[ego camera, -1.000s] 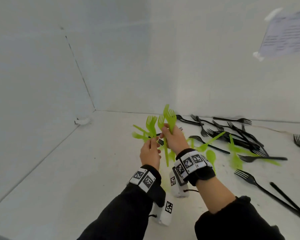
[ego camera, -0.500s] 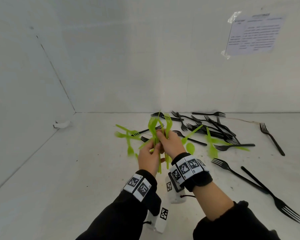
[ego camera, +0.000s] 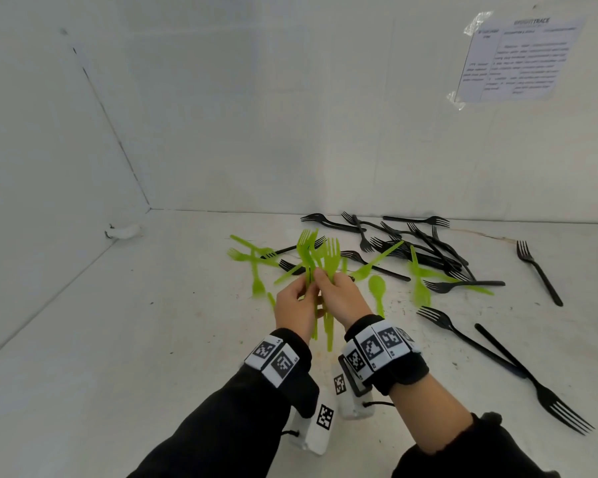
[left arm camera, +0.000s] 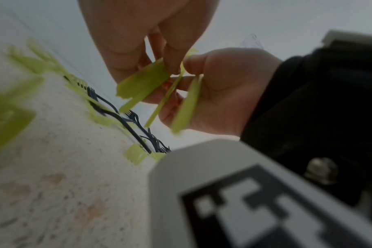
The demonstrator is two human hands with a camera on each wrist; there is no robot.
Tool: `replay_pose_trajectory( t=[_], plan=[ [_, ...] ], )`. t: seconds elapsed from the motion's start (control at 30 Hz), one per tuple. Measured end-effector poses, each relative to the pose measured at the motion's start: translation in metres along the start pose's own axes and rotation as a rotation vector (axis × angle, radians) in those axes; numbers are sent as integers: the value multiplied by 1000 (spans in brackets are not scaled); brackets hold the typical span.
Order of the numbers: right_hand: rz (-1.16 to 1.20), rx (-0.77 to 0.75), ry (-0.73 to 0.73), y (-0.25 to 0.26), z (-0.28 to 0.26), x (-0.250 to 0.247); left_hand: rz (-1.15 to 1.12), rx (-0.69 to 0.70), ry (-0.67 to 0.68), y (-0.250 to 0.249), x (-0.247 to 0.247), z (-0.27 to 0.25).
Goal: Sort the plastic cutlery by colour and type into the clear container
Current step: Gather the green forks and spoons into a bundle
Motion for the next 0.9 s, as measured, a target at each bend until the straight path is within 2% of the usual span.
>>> replay_pose_trajectory(
  t=[0.3, 0.4, 0.47, 0.53, 0.7, 0.9],
  plan=[
    [-75, -87, 5, 4, 2, 1, 112, 79, -23, -4, -4, 0],
    [53, -47, -104, 3, 1, -8, 100, 45, -35, -2, -7, 1],
    [148, 5, -116, 0, -1, -9, 91, 19, -50, 0, -10, -1],
    [207, -11, -109, 2, -2, -7, 88, 15, -50, 2, -11, -1],
    [12, -142, -162, 3, 5, -5, 37, 11, -14, 4, -11, -3],
    [-156, -156, -162, 4, 4, 1, 39, 6, 52, 8, -8, -5]
  ],
)
Point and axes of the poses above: each hand's wrist, its own z-axis towards the middle knuckle, its own x-axis out of the palm, y = z × x, the point moved 8 cm from there along z, towards the middle knuckle, and after that the axes turned 3 degrees about -x, right-handed, at the moved point
